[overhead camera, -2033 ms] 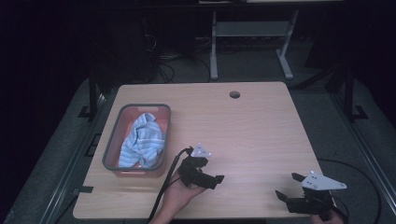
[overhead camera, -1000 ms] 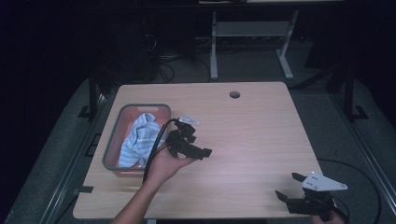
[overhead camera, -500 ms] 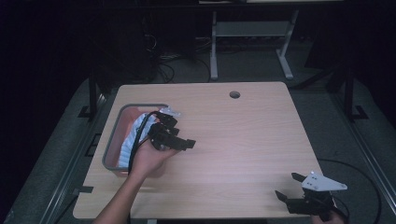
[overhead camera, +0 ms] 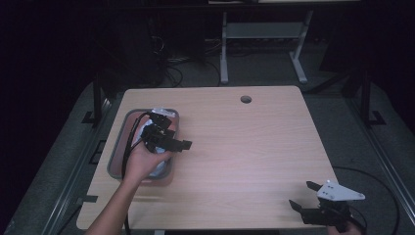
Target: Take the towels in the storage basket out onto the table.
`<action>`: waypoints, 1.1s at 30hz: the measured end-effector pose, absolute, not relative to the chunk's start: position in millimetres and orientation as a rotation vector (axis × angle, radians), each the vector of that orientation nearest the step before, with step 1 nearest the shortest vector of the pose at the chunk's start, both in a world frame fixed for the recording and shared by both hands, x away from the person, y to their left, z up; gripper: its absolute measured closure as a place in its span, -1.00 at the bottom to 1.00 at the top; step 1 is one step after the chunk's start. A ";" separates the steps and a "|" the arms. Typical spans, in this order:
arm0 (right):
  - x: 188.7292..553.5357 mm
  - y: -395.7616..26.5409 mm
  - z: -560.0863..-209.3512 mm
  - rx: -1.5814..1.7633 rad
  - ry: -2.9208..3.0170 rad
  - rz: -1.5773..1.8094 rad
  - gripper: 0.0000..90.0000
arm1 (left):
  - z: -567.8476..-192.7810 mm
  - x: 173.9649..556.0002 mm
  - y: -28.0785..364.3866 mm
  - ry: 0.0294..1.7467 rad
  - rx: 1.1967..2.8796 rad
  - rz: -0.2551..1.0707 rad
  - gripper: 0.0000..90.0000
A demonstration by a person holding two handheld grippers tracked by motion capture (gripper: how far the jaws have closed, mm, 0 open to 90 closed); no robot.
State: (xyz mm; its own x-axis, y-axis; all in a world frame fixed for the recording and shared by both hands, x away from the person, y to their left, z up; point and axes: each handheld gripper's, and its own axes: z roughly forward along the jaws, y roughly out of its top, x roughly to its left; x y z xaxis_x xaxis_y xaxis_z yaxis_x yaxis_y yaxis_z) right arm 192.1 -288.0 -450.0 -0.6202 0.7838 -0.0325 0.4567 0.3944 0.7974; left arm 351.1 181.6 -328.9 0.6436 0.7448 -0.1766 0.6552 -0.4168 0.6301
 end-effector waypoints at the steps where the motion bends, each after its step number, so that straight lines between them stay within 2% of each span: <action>1: 192.1 -288.0 -450.0 1.068 2.252 1.099 -0.70 | -328.9 351.1 181.6 1.084 2.181 0.170 -0.58; 20: 191.3 -286.9 -449.3 1.055 2.256 1.097 -0.70 | -340.8 360.7 241.8 1.287 2.102 0.216 -0.58; 33: 190.3 -287.6 -448.8 1.054 2.244 1.104 -0.70 | -360.0 365.7 262.9 1.421 2.111 0.234 -0.58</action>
State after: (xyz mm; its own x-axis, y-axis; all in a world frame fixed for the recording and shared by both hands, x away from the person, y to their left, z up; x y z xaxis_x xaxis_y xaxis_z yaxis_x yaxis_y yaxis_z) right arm 190.3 -287.6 -448.8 -0.6218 0.7821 -0.0416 0.4444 0.3960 0.8035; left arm 365.7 262.9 -360.0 0.4180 0.8926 -0.1690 0.7916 -0.2666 0.5499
